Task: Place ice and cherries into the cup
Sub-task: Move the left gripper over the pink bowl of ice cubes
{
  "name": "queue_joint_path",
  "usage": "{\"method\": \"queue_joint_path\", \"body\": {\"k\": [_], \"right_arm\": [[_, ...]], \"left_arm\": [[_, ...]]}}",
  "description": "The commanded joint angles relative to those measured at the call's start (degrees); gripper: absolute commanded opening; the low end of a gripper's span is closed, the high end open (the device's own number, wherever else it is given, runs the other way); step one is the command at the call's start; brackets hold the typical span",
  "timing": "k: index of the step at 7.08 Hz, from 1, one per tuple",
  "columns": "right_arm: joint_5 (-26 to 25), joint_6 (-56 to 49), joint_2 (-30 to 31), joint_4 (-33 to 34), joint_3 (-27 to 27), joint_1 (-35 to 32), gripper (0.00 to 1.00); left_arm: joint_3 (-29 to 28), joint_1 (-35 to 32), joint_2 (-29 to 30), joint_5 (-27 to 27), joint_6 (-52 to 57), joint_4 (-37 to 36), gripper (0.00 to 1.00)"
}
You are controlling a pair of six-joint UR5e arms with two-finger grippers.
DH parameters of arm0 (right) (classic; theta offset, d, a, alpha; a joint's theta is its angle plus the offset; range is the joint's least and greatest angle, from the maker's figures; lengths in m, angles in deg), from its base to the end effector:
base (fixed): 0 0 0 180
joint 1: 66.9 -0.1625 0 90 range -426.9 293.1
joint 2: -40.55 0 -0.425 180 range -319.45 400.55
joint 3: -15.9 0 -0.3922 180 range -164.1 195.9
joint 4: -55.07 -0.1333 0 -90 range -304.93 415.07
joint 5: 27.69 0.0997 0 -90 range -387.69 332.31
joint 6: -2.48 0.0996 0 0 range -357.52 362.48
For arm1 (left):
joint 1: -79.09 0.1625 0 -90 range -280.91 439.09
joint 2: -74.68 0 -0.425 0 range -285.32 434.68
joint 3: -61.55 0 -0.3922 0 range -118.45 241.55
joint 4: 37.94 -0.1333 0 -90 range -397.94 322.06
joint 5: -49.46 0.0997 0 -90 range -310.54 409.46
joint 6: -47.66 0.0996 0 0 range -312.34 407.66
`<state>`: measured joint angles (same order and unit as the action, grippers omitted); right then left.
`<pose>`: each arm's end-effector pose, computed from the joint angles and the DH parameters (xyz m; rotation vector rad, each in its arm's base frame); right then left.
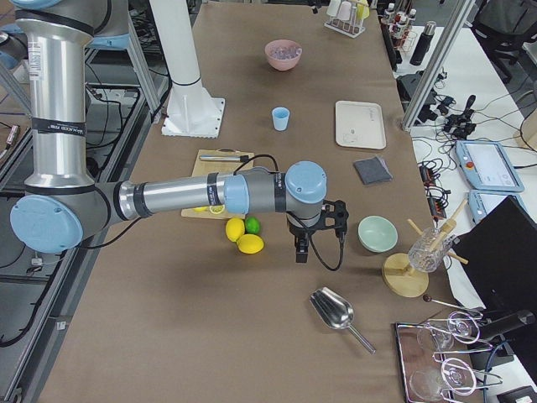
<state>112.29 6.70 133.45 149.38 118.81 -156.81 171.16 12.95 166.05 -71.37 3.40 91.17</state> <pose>0.0563 -0.4704 0.5726 0.0602 -0.8744 0.0240 0.1271 -0.4907 0.4032 0.5719 0.9727 -0.0354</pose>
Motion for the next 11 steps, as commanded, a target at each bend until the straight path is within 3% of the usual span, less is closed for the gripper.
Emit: {"method": "queue_joint_path", "body": {"k": [1,3,9,10,11], "right_arm": [[0.5,0.1,0.0,0.0,-0.1,0.0,1.0],[0.5,0.1,0.0,0.0,-0.2,0.0,1.0],[0.9,-0.4,0.0,0.0,-0.1,0.0,1.0],[0.9,-0.5,0.0,-0.1,0.0,0.0,1.0],[0.9,-0.5,0.1,0.0,0.1,0.0,1.0]], "left_arm": [[0.2,7.7,0.5,8.5,-4.6,-0.6,0.98],[0.3,13.3,-1.3,12.5,-6.9,-1.7,0.98],[0.3,20.3,-3.0,12.4,-7.2,-3.7,0.95],[-0.1,20.3,-3.0,12.3,-7.2,-3.7,0.76],[-0.3,20.3,-3.0,12.2,-7.2,-3.7,0.7]]}}
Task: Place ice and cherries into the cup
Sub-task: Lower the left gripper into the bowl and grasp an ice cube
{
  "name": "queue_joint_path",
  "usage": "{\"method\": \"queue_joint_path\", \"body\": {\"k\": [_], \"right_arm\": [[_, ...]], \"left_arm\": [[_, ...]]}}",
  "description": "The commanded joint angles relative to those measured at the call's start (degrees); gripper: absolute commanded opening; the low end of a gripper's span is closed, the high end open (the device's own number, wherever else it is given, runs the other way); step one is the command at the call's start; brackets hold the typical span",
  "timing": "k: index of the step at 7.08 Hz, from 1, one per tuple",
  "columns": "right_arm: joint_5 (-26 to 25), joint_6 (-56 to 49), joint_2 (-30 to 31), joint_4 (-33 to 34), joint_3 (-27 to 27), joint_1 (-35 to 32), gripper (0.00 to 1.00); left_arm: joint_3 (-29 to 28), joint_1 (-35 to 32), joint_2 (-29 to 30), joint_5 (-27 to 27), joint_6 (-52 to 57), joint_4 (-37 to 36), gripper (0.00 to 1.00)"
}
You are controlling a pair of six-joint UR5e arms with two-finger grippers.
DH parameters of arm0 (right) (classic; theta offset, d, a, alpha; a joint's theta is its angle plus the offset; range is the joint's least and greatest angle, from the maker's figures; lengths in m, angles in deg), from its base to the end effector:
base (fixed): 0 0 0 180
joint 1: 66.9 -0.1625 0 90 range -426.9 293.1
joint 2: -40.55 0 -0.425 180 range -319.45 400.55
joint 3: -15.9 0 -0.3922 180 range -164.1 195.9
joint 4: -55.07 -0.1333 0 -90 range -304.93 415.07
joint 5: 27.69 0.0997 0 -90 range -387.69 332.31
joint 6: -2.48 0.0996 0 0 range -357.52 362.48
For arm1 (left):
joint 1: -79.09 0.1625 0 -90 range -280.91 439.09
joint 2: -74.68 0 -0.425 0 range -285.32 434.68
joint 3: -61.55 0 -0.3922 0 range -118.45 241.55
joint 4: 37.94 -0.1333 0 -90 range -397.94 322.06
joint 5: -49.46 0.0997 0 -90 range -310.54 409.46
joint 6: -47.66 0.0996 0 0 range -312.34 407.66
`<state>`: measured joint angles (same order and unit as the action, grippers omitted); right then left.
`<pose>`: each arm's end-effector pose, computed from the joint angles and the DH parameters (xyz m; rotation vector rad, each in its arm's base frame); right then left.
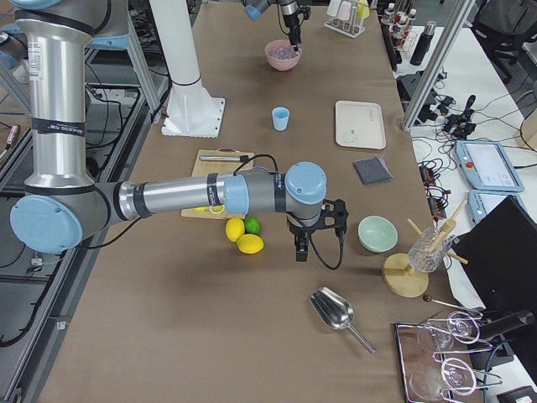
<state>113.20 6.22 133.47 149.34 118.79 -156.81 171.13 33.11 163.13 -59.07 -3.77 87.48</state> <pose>0.0553 -0.4702 0.5717 0.0631 -0.8900 0.0152 0.2721 -0.4278 0.4421 0.3999 0.8847 0.0318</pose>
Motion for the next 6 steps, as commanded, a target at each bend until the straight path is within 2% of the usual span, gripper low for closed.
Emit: {"method": "queue_joint_path", "body": {"k": [1,6], "right_arm": [[0.1,-0.1,0.7,0.0,0.6,0.0,1.0],[0.0,0.1,2.4,0.0,2.7,0.0,1.0]], "left_arm": [[-0.3,0.1,0.0,-0.1,0.1,0.0,0.7],[-1.7,0.1,0.2,-0.2,0.7,0.1,0.7]]}}
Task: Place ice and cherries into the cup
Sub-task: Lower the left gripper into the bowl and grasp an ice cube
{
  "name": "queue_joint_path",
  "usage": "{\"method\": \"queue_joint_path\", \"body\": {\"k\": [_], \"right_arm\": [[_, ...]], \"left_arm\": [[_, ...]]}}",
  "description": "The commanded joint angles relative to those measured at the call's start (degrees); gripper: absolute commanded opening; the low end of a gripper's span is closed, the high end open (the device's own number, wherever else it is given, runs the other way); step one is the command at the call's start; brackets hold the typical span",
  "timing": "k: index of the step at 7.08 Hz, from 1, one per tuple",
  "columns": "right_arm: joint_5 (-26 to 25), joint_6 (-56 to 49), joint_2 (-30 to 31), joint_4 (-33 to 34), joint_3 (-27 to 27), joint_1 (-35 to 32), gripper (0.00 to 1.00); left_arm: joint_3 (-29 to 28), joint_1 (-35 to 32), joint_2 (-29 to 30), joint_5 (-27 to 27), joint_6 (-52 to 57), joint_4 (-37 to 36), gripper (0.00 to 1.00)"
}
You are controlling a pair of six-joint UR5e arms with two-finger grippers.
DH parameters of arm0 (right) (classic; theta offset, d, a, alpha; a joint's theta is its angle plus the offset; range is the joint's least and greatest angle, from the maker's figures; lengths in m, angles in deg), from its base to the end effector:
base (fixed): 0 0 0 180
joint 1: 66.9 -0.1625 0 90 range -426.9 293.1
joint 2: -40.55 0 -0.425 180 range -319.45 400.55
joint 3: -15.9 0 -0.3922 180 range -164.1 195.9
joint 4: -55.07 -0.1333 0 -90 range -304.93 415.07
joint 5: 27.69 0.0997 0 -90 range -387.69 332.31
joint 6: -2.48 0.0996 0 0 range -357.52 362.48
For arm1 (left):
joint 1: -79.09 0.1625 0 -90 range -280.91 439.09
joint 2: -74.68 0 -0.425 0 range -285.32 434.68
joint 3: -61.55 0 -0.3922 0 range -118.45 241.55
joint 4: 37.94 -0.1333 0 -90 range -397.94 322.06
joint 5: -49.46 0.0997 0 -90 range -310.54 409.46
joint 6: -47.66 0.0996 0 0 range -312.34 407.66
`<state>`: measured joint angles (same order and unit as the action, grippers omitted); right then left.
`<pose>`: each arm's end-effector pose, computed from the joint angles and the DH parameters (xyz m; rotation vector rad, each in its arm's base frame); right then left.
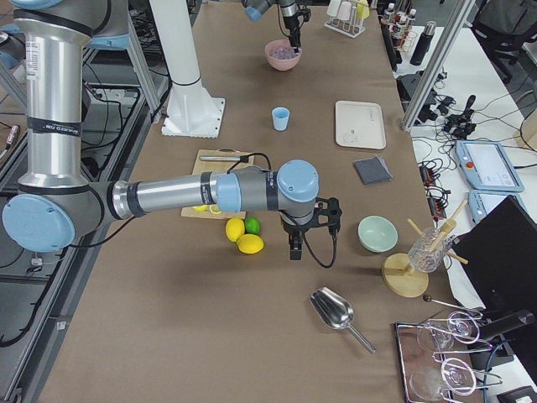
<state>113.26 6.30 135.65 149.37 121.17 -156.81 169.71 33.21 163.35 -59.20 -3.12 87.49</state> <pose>0.0552 -0.4539 0.5688 0.0652 -0.8911 0.0152 0.2761 -0.4304 0.4527 0.3878 0.8697 0.0412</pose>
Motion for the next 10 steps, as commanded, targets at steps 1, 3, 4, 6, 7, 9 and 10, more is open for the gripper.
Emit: {"method": "queue_joint_path", "body": {"k": [1,3,4,6,7,9,10], "right_arm": [[-0.1,0.0,0.2,-0.1,0.4,0.0,1.0],[-0.1,0.0,0.5,-0.1,1.0,-0.2,1.0],[-0.2,0.2,1.2,0.0,1.9,-0.2,1.0],[-0.1,0.2,1.3,0.0,1.9,-0.2,1.0],[-0.1,0.2,1.4,0.0,1.9,-0.2,1.0],[-0.1,0.2,1.5,-0.1,1.9,-0.2,1.0],[-0.1,0.0,1.8,0.0,1.9,-0.2,1.0]], "left_arm": [[-0.1,0.0,-0.2,-0.2,0.1,0.2,0.7],[-0.1,0.0,-0.3,-0.2,0.1,0.2,0.67],[-0.1,0.0,-0.3,-0.2,0.1,0.2,0.67],[-0.3,0.0,0.0,-0.2,0.1,0.2,0.67],[-0.1,0.0,0.0,-0.2,0.1,0.2,0.67],[-0.4,0.0,-0.2,-0.2,0.1,0.2,0.67],[-0.4,0.0,-0.2,-0.2,0.1,0.3,0.66]]}}
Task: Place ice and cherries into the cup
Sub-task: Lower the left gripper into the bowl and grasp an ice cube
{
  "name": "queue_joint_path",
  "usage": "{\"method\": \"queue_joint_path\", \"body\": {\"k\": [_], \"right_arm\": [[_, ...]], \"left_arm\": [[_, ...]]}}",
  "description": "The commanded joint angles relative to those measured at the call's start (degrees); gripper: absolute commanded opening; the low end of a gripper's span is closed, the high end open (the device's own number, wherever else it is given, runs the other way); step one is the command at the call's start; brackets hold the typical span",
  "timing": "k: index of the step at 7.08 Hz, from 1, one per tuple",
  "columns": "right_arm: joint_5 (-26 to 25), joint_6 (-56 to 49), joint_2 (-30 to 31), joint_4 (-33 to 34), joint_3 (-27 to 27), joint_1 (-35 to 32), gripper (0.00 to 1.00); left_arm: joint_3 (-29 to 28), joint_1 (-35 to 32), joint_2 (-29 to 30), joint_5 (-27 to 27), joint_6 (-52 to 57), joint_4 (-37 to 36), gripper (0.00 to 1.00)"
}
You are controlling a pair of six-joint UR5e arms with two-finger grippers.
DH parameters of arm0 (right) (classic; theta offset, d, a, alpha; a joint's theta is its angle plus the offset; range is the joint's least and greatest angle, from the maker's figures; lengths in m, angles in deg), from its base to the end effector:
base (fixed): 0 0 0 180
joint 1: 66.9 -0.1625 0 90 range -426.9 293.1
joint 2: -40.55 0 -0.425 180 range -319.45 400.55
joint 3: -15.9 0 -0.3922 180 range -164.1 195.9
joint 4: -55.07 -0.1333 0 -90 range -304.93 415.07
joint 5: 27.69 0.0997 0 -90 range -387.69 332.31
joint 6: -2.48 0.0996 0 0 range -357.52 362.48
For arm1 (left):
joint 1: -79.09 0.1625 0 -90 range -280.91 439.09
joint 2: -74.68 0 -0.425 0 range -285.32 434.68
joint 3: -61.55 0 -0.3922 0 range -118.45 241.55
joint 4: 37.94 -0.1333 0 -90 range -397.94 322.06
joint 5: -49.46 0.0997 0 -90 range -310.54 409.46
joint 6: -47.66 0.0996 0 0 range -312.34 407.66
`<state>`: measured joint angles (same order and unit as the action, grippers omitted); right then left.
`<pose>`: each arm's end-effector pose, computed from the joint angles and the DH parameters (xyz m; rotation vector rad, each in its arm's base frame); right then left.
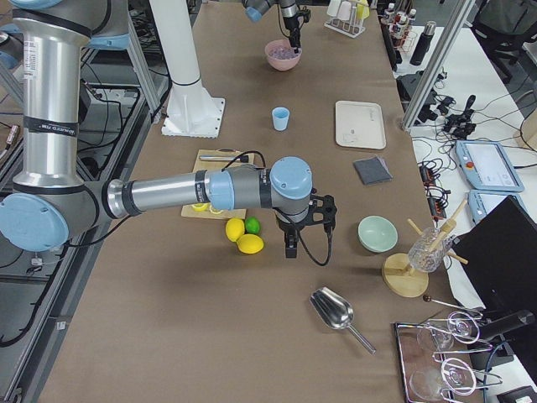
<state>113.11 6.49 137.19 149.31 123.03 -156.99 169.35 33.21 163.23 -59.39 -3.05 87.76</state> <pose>0.0568 -0.4424 0.5650 0.0715 -0.8886 0.0184 0.2763 -0.4302 0.4563 0.3834 0.8689 0.0432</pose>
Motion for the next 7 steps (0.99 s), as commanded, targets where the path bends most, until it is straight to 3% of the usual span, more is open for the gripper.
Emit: {"method": "queue_joint_path", "body": {"k": [1,2,4,7], "right_arm": [[0.0,-0.2,0.3,0.1,0.0,0.0,1.0],[0.0,-0.2,0.3,0.0,0.0,0.0,1.0],[0.0,-0.4,0.1,0.0,0.0,0.0,1.0],[0.1,0.1,-0.1,0.1,0.4,-0.1,1.0]], "left_arm": [[-0.1,0.0,0.0,0.0,0.0,0.1,0.43],[-0.1,0.0,0.1,0.0,0.0,0.1,0.23],[0.6,-0.1,0.0,0.0,0.0,0.2,0.0],[3.8,-2.4,-1.5,-2.3,0.0,0.2,0.0]]}}
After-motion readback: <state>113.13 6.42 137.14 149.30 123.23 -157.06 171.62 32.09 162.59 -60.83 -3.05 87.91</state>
